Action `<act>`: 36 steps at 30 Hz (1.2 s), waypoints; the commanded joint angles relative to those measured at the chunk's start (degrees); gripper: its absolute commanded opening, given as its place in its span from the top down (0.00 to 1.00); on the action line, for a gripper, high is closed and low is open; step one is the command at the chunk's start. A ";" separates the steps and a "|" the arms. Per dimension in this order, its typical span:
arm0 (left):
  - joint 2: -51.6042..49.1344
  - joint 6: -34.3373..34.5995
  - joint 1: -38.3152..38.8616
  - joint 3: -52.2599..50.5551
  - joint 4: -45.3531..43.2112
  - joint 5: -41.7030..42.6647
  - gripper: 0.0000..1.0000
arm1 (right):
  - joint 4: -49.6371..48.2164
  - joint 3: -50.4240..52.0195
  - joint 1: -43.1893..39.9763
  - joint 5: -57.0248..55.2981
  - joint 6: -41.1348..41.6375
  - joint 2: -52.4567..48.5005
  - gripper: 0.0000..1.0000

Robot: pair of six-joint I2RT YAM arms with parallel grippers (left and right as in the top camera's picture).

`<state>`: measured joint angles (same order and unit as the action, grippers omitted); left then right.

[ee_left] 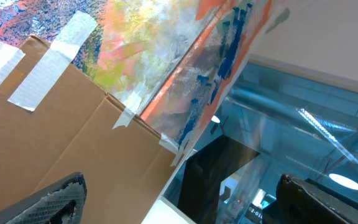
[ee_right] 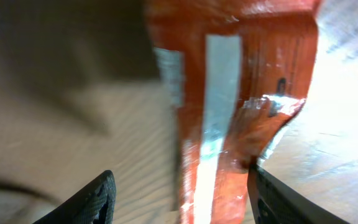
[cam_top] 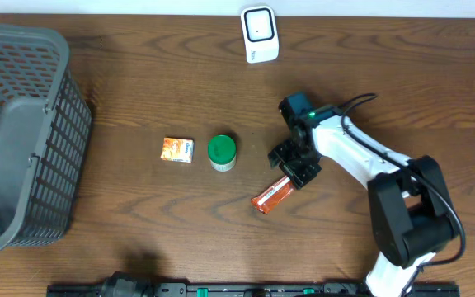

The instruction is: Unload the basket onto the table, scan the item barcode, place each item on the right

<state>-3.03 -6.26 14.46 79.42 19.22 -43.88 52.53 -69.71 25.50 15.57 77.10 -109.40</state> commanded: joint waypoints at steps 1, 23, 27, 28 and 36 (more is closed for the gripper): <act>0.44 -1.01 -0.02 -0.07 -0.24 -0.37 0.02 | 1.90 -0.70 0.44 0.00 1.27 -2.27 0.37; 0.44 -1.01 -0.02 -0.07 -0.24 -0.35 0.02 | 1.03 -0.81 -0.46 6.93 -1.55 -7.50 0.68; 0.44 -1.01 -0.02 -0.07 -0.24 -0.37 0.02 | -0.17 -0.81 -1.25 5.11 -3.78 -7.50 0.78; 0.44 -1.01 -0.02 -0.07 -0.24 -0.35 0.02 | -1.27 -0.81 -1.31 4.76 -5.09 -7.50 0.78; 0.44 -1.01 -0.02 -0.07 -0.24 -0.37 0.02 | -16.24 -0.81 -1.18 3.80 -17.64 -7.50 0.79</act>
<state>-3.03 -6.26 14.46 79.42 19.22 -43.90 39.40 -71.33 24.45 25.63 66.83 -114.89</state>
